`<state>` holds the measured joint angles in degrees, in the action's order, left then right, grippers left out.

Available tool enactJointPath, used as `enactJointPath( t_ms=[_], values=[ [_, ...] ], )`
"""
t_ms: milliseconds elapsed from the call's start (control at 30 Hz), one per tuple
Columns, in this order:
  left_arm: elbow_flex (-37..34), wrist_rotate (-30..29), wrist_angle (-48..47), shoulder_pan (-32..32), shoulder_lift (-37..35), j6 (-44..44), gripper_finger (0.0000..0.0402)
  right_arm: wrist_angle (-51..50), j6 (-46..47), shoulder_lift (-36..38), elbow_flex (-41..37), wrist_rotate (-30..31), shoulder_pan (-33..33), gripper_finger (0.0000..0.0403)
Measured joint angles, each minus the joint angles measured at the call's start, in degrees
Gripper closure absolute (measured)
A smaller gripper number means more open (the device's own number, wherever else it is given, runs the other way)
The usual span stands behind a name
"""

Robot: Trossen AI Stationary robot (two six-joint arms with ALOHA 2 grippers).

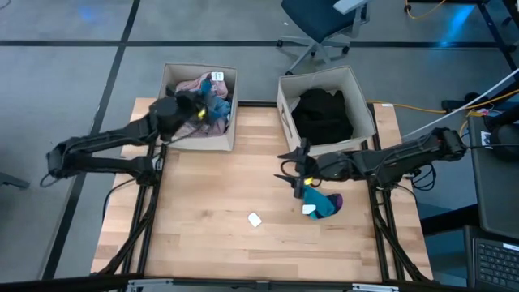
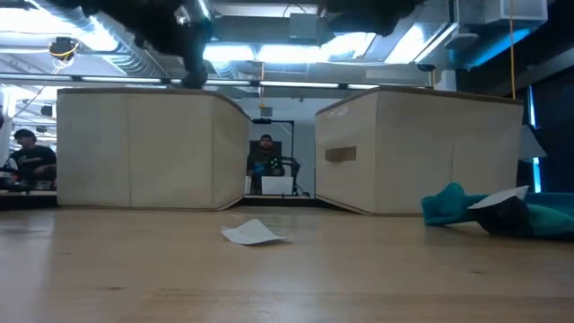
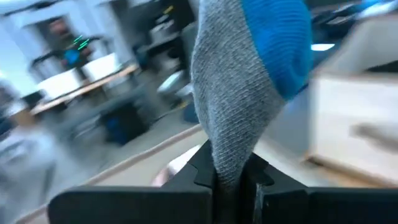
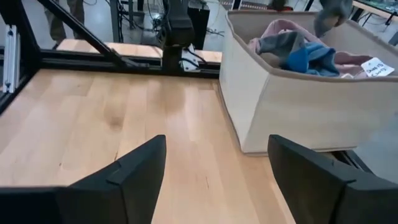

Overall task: Sort clothes
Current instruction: Put the gray sock into the left brown laundry organizer

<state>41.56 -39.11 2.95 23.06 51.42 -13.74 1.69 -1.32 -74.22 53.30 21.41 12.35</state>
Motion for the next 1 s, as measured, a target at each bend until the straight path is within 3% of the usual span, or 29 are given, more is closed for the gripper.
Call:
enactJointPath(
  t_ms=[167,367,700,833,1000],
  values=[
    [0.8,0.7,-5.6,9.7,2.9,2.7,0.0383,-0.8,0.0,-0.7,0.0,0.0,0.0,0.012],
    [7.8,9.9,-20.8,15.7,6.9,10.6,0.0336,-1.5,0.0,-0.7,0.0,0.3,0.0,0.012],
    [16.1,13.2,-40.0,15.5,7.5,18.7,0.0204,-1.9,2.5,-0.7,0.0,2.1,0.0,0.012],
    [19.0,13.3,-48.1,13.1,6.4,22.7,0.0189,-4.7,5.3,0.6,0.0,2.0,0.1,0.012],
    [18.7,13.3,-50.1,6.5,2.2,25.3,0.0192,-15.7,13.7,4.5,0.0,1.9,2.6,0.012]
  ],
)
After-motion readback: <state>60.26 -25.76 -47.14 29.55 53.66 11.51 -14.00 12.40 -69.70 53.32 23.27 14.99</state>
